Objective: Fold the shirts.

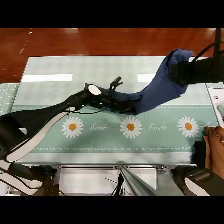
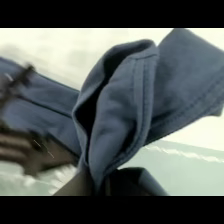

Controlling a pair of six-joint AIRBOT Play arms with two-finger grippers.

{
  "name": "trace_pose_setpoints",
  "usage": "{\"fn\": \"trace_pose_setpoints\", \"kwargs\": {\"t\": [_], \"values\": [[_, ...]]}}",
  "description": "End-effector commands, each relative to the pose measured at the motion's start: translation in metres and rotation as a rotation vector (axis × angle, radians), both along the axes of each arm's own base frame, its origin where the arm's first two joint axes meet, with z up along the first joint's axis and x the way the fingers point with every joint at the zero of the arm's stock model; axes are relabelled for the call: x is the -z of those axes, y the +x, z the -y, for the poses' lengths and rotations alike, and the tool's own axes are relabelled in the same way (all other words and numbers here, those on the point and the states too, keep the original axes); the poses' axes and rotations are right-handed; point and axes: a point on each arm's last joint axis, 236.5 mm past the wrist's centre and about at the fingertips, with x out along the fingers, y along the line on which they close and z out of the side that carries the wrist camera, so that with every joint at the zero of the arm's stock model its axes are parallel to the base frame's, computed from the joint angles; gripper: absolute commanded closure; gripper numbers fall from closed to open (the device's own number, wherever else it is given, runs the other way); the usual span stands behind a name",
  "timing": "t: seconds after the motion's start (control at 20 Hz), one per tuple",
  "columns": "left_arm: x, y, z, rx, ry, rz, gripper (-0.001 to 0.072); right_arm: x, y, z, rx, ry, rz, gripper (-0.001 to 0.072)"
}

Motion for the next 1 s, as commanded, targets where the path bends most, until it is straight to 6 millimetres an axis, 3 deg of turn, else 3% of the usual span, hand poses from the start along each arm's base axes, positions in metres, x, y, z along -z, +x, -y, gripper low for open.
{"fn": "trace_pose_setpoints", "kwargs": {"t": [0.0,0.15,0.3,0.45,0.55,0.7,0.95], "values": [[-0.029,0.036,-0.029,-0.071,0.007,0.099,0.0692,0.004,-0.006,0.022,-0.022,-0.123,0.001,0.0677],[-0.105,0.082,-0.096,-0.171,0.007,0.298,0.0691,0.005,0.018,0.012,-0.052,-0.122,0.06,0.0677],[-0.195,0.109,-0.177,-0.33,-0.009,0.489,0.0691,0.032,0.045,-0.016,-0.075,-0.042,0.02,0.0677],[-0.273,0.106,-0.255,-0.485,-0.016,0.648,0.0691,0.078,0.064,-0.051,-0.12,0.02,-0.078,0.0677],[-0.306,0.091,-0.292,-0.542,-0.002,0.716,0.0691,0.106,0.069,-0.086,-0.183,0.013,-0.099,0.0677],[-0.33,0.056,-0.322,-0.55,0.036,0.764,0.069,0.132,0.073,-0.145,-0.235,0.047,-0.075,0.0677],[-0.343,-0.011,-0.306,-0.411,0.056,0.784,0.0689,0.149,0.085,-0.215,-0.254,0.138,0.026,0.0677]]}}
